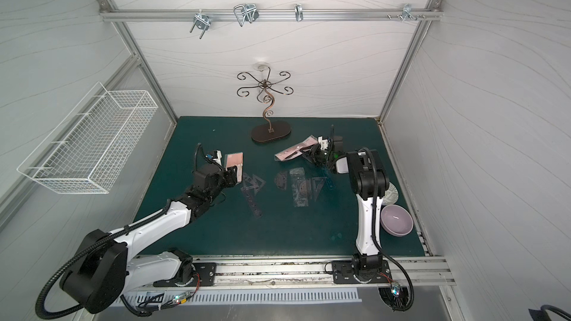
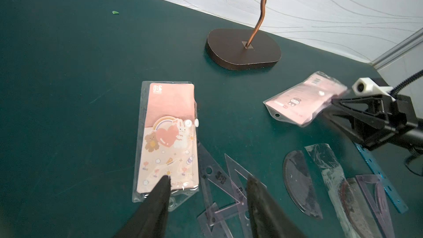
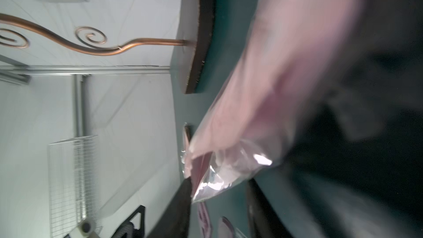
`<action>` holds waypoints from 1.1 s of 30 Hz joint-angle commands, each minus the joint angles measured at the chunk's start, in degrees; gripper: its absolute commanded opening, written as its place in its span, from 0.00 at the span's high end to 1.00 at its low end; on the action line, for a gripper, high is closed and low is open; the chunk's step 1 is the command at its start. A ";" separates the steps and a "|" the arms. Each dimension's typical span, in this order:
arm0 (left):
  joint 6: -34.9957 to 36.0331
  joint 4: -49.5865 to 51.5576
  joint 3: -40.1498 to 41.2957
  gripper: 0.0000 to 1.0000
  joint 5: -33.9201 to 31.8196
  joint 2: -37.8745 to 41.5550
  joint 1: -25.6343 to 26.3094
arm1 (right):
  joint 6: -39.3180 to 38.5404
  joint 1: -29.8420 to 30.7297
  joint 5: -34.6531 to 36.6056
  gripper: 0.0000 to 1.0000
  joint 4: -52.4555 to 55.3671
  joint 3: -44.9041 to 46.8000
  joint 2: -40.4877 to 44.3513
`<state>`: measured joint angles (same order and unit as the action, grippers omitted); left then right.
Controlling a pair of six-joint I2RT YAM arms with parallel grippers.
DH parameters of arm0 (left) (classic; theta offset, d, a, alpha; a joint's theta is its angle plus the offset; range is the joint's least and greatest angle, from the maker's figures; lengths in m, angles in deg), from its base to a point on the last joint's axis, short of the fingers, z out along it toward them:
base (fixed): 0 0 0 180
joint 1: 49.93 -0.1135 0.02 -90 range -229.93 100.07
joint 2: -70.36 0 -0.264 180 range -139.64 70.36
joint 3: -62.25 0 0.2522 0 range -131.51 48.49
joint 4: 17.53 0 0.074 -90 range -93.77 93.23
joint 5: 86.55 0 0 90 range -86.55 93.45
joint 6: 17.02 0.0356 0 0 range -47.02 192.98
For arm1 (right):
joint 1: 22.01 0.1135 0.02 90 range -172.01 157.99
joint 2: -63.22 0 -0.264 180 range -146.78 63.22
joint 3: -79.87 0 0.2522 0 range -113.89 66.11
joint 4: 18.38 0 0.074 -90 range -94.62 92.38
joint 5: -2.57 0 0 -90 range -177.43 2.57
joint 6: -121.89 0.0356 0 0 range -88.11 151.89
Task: Open the ruler set and take out the ruler
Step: Place the ruler set bag at the center of the board, then reset both arms
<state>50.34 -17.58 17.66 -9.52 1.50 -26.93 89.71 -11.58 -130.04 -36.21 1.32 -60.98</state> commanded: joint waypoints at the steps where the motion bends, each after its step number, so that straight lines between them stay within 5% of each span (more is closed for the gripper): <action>1: 0.35 -3.48 -2.73 0.42 -1.09 -1.61 -1.87 | -3.10 -0.44 2.81 0.42 9.27 1.93 7.07; 6: -0.90 -0.04 -5.90 0.34 -3.69 -3.25 -5.85 | -14.51 0.13 14.33 0.24 32.88 1.73 19.93; 9: 1.79 1.81 -6.44 0.23 -10.84 -2.50 -7.86 | -19.66 0.46 24.00 0.21 40.98 4.25 29.02; 11: 4.41 3.73 -6.33 0.22 -19.46 -2.12 -9.21 | -23.63 0.92 36.64 0.14 44.47 6.76 36.38; 14: 9.77 0.23 -3.05 0.21 -27.96 -2.23 -10.15 | -30.71 1.27 52.32 0.02 40.26 13.83 45.92; 18: 17.41 -15.76 5.14 0.18 -28.65 -4.11 -11.13 | -43.44 1.33 64.60 0.01 26.45 26.25 57.35; 25: 17.38 -21.16 6.78 0.12 -23.05 -9.11 -16.80 | -50.45 -2.15 67.78 0.01 16.60 31.85 50.67; 31: 16.05 -34.20 7.84 0.11 -9.93 -16.76 -23.03 | -55.41 -3.78 58.13 0.01 -8.89 40.74 43.99; 33: 15.03 -30.36 7.96 0.11 -7.61 -14.48 -23.71 | -54.85 -4.12 56.42 0.01 -10.20 41.50 42.40</action>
<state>66.69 -41.79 25.96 -23.14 -14.08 -48.94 38.30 -15.18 -69.67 -33.53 41.51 -16.94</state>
